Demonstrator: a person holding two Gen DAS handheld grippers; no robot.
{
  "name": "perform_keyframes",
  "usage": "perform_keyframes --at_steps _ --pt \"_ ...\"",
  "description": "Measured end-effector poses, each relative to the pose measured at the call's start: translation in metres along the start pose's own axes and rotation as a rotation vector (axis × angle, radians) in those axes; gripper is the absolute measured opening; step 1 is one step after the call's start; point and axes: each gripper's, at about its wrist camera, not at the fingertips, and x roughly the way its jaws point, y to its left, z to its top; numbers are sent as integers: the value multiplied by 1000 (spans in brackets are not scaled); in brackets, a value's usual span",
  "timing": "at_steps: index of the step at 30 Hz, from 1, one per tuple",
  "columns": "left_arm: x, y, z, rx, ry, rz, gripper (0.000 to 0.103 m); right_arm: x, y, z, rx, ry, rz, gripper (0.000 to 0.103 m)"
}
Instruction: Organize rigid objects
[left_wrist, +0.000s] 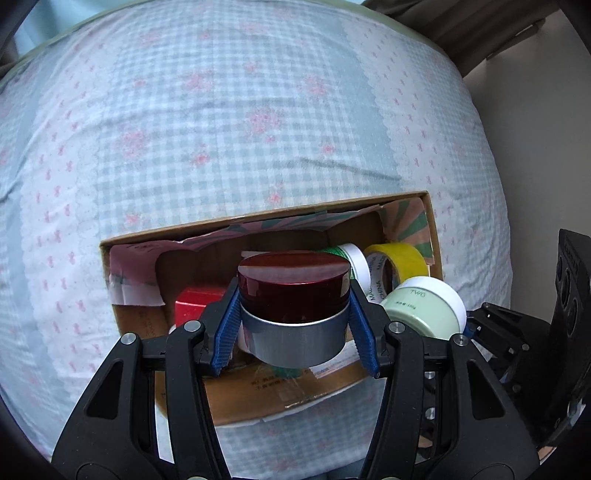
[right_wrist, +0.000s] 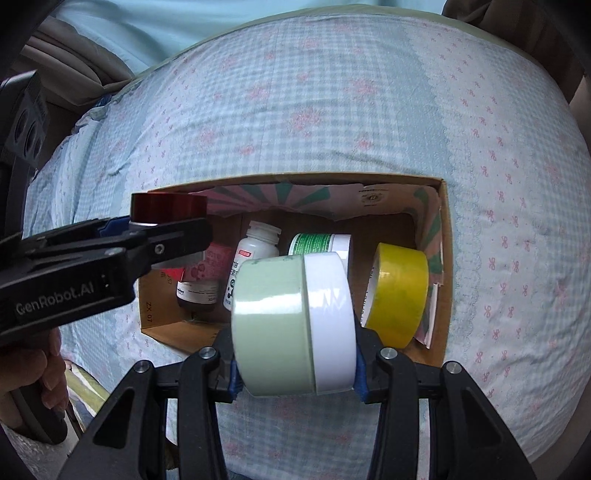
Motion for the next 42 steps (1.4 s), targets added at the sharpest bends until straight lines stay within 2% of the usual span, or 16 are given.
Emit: perform_keyframes --at_steps 8,9,10,11,12,13,16,24,31,38,42 --pt "26 2 8 32 63 43 50 35 9 -1 -38 44 21 41" --pt "29 1 8 31 69 58 54 39 11 -1 -47 49 23 41" --pt "29 2 9 27 69 52 62 42 13 -1 -54 54 27 42" --pt "27 3 9 20 60 31 89 44 14 -1 -57 60 29 44" --pt "24 3 10 15 47 18 103 46 15 -2 -58 65 33 46" --pt "20 4 10 14 35 17 103 47 14 -2 -55 60 43 53" --pt "10 8 11 7 17 11 103 40 8 -5 -20 16 88 99" --pt "-12 13 4 -16 -23 19 103 31 -11 -18 22 7 19 100" --pt "-36 7 -15 -14 -66 36 103 5 -14 -28 62 -47 16 100" --pt "-79 -4 -45 -6 -130 29 103 -33 0 -37 21 -81 -23 100" --pt "-121 -17 -62 4 -211 47 103 -71 4 -46 17 -128 -28 100"
